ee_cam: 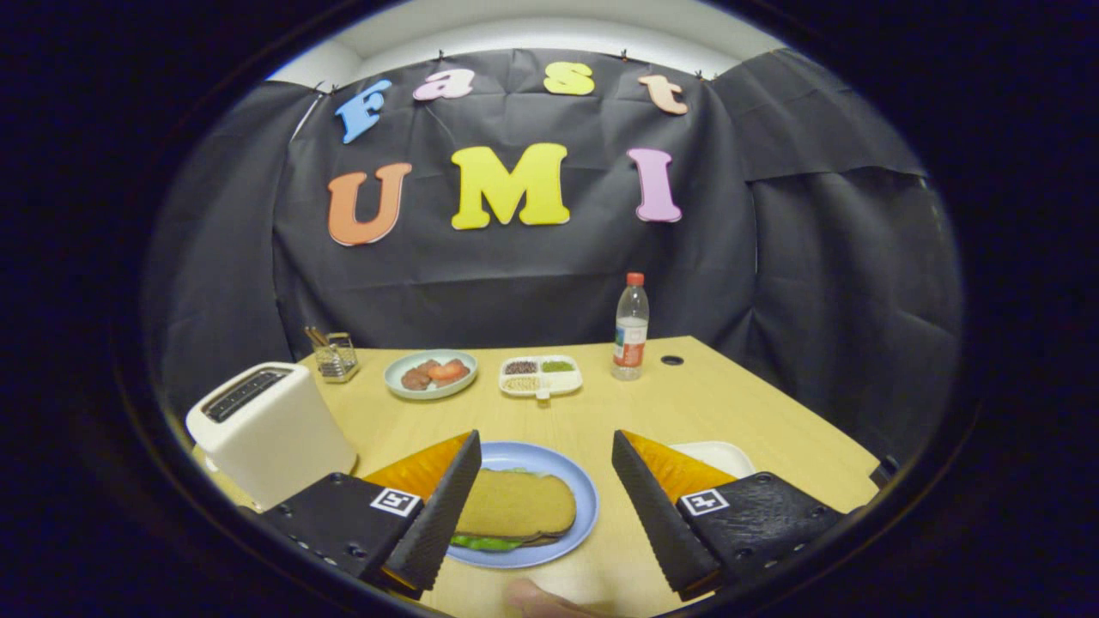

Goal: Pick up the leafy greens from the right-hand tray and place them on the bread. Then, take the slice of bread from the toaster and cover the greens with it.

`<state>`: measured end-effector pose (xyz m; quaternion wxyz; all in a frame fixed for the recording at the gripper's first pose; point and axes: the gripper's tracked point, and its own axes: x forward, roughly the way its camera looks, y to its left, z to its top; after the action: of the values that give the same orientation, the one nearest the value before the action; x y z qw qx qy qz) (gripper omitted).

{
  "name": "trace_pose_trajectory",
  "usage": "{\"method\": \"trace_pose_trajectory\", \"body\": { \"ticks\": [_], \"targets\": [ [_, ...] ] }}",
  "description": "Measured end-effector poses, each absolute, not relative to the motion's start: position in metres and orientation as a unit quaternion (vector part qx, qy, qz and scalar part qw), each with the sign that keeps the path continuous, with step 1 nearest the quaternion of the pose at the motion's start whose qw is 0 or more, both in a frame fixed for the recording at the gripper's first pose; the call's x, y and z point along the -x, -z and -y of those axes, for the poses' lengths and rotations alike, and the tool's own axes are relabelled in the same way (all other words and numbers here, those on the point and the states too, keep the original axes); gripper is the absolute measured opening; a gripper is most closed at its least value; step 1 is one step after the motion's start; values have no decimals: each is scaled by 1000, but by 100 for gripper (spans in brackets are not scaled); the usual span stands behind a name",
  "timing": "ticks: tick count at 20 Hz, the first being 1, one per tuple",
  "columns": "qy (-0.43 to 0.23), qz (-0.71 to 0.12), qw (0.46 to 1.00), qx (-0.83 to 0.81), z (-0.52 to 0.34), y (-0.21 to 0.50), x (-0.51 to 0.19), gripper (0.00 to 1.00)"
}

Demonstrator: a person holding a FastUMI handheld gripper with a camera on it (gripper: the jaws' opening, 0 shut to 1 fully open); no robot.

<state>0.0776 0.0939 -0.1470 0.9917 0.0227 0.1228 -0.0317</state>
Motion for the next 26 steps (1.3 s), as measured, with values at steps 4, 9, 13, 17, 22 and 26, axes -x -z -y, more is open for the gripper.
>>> {"method": "trace_pose_trajectory", "body": {
  "ticks": [4,9,13,17,22,26],
  "targets": [
    [44,-82,995,-21,-93,97,-34,94],
    [62,-37,997,2,-88,52,14,94],
    [43,-23,999,-2,-99,39,41,94],
    [27,-10,1000,-3,-106,29,59,94],
    [18,6,1000,-3,-108,20,75,94],
    [10,0,1000,8,-109,25,86,94]
  ]
}}
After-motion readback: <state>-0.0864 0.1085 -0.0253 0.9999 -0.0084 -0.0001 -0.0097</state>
